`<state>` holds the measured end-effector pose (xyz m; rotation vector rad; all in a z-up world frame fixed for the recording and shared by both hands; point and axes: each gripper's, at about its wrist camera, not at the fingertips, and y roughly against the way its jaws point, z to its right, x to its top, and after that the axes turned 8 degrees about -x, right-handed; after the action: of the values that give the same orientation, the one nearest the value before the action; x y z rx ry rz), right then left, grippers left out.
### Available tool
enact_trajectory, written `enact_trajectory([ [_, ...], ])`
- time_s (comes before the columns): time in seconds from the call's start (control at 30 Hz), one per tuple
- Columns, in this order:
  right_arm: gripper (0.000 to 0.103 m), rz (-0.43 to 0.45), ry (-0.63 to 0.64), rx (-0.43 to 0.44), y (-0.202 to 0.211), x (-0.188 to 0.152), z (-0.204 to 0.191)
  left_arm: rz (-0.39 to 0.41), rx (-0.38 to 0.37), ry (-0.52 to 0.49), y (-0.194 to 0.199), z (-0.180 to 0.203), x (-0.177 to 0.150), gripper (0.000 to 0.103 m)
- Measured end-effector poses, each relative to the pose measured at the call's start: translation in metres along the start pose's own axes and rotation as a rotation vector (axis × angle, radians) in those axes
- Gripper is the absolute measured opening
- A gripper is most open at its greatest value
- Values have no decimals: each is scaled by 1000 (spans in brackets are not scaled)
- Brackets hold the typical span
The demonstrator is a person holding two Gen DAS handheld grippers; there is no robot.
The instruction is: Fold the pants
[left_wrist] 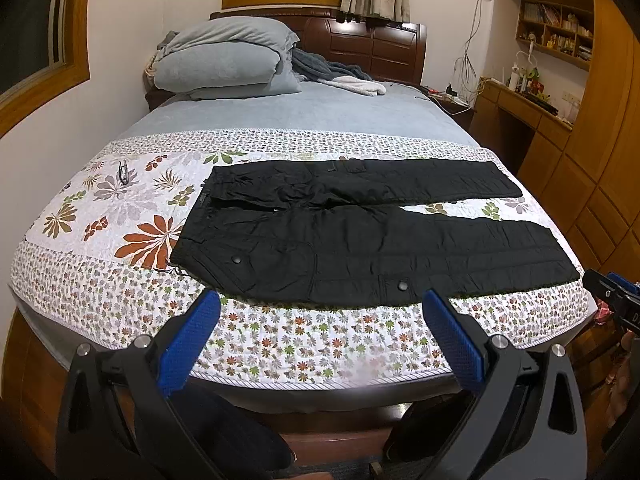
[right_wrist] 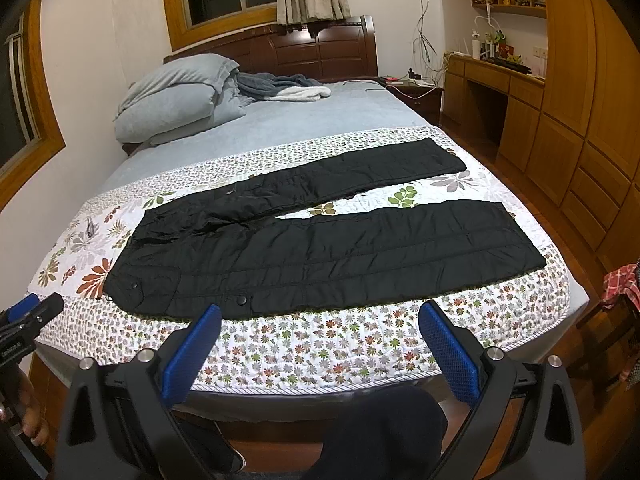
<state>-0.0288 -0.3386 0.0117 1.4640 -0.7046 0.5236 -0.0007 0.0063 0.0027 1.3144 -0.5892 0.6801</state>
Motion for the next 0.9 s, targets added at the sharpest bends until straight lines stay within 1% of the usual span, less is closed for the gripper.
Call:
enact_trajectory([
  [0.9, 100, 10, 6, -11, 1, 2, 3, 3, 0, -9, -1, 5, 4, 100],
])
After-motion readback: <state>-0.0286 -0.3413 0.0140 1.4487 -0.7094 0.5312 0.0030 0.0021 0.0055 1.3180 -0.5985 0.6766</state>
